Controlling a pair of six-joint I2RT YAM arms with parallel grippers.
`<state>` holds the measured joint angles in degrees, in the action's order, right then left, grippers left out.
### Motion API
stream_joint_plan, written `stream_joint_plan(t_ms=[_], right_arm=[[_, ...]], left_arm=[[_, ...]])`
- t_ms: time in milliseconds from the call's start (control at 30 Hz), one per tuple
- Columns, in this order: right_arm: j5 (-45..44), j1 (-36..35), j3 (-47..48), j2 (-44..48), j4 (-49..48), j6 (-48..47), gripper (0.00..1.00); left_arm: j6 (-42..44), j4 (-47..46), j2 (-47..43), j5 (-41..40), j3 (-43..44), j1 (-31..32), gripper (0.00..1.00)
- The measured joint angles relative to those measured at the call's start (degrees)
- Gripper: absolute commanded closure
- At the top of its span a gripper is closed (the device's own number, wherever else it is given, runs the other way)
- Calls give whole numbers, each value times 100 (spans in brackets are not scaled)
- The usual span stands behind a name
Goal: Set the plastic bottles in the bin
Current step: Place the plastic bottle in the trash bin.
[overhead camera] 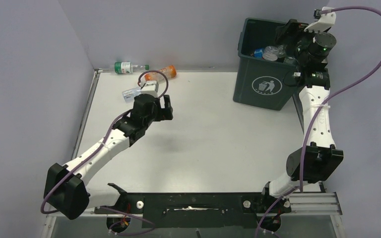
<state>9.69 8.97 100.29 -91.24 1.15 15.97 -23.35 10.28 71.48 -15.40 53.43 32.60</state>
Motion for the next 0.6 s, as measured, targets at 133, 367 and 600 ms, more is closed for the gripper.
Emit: stream_joint_plan(t_ms=[133,367,600], right_arm=[[42,0,-157,260,291,-2,1],[348,-39,-916,1523,527,151,0],[555,-595,-1759,2562,706,313,0]], left_arm=[[98,17,227,-4,382,-234,10],[498,-107,682,-92,748,-767,8],[1141,-258,1521,-199,1143,-1353,4]])
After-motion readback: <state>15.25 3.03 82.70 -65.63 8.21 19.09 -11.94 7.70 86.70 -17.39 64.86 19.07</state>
